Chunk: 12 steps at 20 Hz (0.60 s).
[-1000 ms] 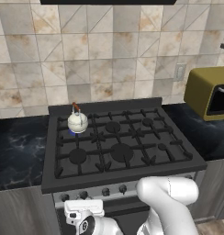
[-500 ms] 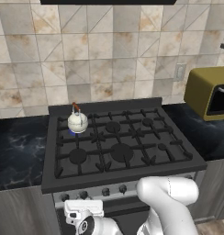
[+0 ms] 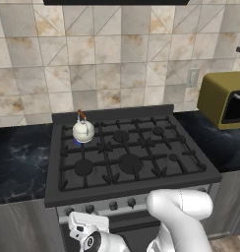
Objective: The kettle is done boiling. Turn off the stove, then wait for 300 timesteps before moving the kettle to the dining table.
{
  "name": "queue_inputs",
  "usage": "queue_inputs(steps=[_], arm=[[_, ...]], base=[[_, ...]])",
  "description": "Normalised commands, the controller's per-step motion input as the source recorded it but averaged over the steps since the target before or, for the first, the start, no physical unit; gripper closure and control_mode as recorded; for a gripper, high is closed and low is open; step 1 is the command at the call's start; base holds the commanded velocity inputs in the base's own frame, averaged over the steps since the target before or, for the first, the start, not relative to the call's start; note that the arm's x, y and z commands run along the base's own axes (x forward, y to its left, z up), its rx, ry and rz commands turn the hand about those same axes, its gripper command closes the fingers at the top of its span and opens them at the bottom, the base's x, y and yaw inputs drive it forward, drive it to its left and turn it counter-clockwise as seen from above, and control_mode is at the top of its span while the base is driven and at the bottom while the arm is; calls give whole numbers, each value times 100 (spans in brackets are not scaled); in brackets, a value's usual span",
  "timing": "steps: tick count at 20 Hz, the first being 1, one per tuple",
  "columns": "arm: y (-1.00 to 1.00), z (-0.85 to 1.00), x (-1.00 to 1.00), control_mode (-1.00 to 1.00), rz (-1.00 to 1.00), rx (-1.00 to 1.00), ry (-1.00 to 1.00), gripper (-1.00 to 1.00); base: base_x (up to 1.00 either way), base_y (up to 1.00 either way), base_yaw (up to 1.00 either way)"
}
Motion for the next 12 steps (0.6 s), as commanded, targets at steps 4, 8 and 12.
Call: queue_inputs(steps=[4,8,12], arm=[[0,-26,0,-100,0,29,-4,100],[0,-19,0,-100,-1,33,-10,100],[0,-18,0,-100,-2,35,-9,100]], base=[[0,0,0],[0,0,0],[0,0,0]])
